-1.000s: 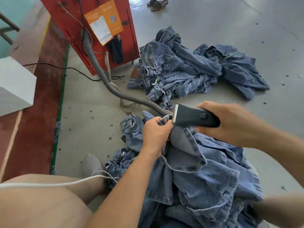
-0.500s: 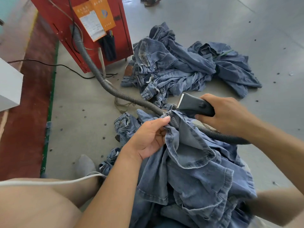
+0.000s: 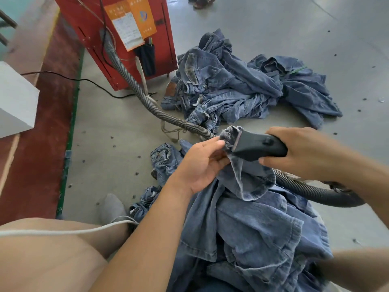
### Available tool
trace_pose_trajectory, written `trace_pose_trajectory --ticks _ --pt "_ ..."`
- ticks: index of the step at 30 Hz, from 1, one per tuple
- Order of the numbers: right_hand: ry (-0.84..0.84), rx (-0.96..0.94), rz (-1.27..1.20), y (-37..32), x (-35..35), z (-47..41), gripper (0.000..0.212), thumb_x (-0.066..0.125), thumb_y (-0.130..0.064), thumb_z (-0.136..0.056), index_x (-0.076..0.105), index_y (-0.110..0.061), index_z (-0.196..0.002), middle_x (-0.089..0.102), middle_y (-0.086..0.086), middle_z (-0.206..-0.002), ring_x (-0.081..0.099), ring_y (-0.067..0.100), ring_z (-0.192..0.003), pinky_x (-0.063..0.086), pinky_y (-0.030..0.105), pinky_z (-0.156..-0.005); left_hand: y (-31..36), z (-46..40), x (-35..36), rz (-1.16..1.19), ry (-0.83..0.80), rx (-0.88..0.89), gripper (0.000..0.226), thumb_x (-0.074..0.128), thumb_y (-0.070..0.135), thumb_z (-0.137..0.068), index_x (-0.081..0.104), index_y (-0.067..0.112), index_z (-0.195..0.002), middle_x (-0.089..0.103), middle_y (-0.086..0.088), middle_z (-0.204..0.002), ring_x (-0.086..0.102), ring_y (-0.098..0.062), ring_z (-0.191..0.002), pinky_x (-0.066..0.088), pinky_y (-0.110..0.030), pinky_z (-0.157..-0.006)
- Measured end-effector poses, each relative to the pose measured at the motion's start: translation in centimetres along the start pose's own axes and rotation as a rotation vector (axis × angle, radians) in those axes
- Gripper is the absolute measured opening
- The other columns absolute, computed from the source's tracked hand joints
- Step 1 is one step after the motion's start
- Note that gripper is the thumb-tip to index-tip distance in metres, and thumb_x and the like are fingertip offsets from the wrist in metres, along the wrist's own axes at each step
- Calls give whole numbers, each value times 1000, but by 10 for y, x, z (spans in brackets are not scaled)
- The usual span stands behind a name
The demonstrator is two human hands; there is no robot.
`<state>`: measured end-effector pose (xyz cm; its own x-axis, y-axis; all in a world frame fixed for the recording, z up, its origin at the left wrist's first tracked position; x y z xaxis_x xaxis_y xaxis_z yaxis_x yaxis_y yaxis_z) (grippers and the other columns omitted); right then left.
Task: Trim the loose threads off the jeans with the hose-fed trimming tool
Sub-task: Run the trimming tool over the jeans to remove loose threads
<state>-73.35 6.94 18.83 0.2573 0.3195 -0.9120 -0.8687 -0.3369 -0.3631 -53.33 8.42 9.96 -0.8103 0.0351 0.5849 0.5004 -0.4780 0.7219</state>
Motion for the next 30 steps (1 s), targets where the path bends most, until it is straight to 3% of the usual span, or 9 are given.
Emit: trace_pose_trajectory --ticks 3,6,11,14,19,22,25,27,30 --pt "23 27 17 3 1 -6 27 72 -51 -83 53 -32 -82 60 -13 -74 54 2 -70 36 26 -57 -6 5 7 -178 -171 33 39 32 -4 -108 47 -13 -143 56 -29 -140 56 -30 -123 44 -38 -111" --pt "24 31 12 3 3 -9 29 72 -52 -82 53 -31 -82 61 -11 -75 55 6 -71 38 28 -58 -7 5 3 -285 -220 53 40 32 -6 -108 45 -11 -146 48 -28 -151 50 -29 -136 36 -42 -121" --pt "28 21 -53 2 -1 -12 27 76 -47 -83 55 -31 -81 62 -11 -70 57 3 -67 35 23 -56 -1 -1 -5 -392 -210 56 39 36 -1 -109 53 0 -144 57 -17 -146 52 -27 -137 32 -49 -123" --pt "1 30 -147 7 -12 -12 21 78 -45 -82 60 -34 -85 66 -23 -75 64 0 -63 42 25 -57 1 -4 -13 -328 -184 38 42 36 0 -109 50 4 -148 57 -15 -147 53 -24 -136 33 -45 -123" --pt "-40 6 -123 8 -17 -9 23 78 -44 -81 60 -31 -84 67 -9 -69 65 3 -60 48 31 -60 -4 -1 -9 -337 -237 24 41 37 0 -108 54 8 -145 58 -12 -147 51 -22 -140 35 -38 -121" --pt "27 -11 -57 2 -10 -12 26 76 -46 -83 54 -33 -82 61 -9 -71 57 5 -64 37 29 -58 -15 0 -4 -388 -253 11 39 38 -1 -108 54 0 -144 58 -13 -145 50 -26 -138 31 -46 -124" --pt "95 29 -63 5 -18 -16 25 76 -46 -85 57 -31 -87 62 -9 -72 58 5 -63 39 28 -58 -19 -1 -9 -346 -198 -7 37 37 -2 -108 50 -10 -142 55 -23 -139 50 -32 -130 26 -53 -125" --pt "85 34 -88 11 -27 -13 26 75 -50 -82 59 -31 -88 65 -8 -67 62 6 -62 43 29 -58 -15 -2 -11 -305 -185 -13 36 37 1 -109 52 -11 -139 55 -27 -138 51 -34 -128 28 -54 -124" --pt "-10 -32 -60 8 -26 -5 26 73 -54 -77 58 -33 -85 66 -23 -79 62 0 -69 41 28 -58 -6 -3 -11 -284 -191 -20 35 38 4 -109 55 -10 -136 58 -27 -135 56 -32 -125 39 -48 -119"
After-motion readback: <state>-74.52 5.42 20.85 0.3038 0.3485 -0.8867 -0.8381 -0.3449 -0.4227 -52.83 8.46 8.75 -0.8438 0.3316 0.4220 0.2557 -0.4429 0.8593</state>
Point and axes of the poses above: each hand's wrist, its own z-axis away from the middle knuckle, its own x-axis out of the palm, y = z × x, the point moved 4 cm from there along -z, towards the middle knuckle
